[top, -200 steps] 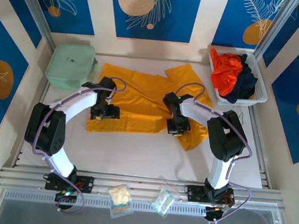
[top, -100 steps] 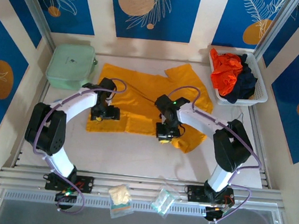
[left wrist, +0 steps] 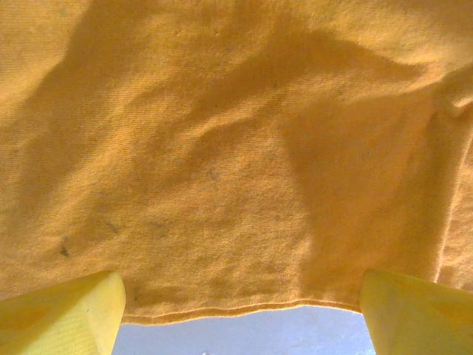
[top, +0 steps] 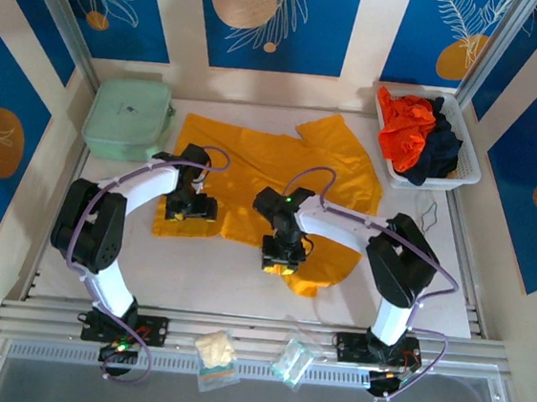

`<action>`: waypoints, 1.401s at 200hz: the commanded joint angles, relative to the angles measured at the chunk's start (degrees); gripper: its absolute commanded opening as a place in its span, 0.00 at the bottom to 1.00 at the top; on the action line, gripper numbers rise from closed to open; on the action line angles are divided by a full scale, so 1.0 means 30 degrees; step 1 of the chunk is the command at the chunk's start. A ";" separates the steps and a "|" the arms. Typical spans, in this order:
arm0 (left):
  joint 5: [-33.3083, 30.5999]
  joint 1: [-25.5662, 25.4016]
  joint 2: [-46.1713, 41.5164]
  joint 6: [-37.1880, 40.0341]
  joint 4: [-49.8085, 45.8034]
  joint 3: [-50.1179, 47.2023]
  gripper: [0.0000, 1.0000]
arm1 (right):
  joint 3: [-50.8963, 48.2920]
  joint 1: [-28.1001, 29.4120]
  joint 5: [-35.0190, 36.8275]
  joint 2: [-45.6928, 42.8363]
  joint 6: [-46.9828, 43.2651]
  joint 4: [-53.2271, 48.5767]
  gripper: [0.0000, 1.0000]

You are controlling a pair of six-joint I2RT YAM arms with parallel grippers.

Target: Fold and stack the t-shirts

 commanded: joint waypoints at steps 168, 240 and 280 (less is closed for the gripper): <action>-0.1868 0.0011 0.2053 -0.1959 0.1344 -0.0867 0.83 | -0.3357 -1.1642 0.3396 0.1482 -0.1538 0.2698 0.11; -0.2058 0.0004 0.3664 -0.1459 0.1033 0.0195 0.83 | -0.1200 -1.2238 0.3569 0.2951 -0.3122 0.1654 0.08; -0.2028 -0.0006 0.2369 -0.1771 0.0556 -0.1481 0.83 | -0.4537 -1.2255 0.4260 0.0011 -0.3029 0.1194 0.08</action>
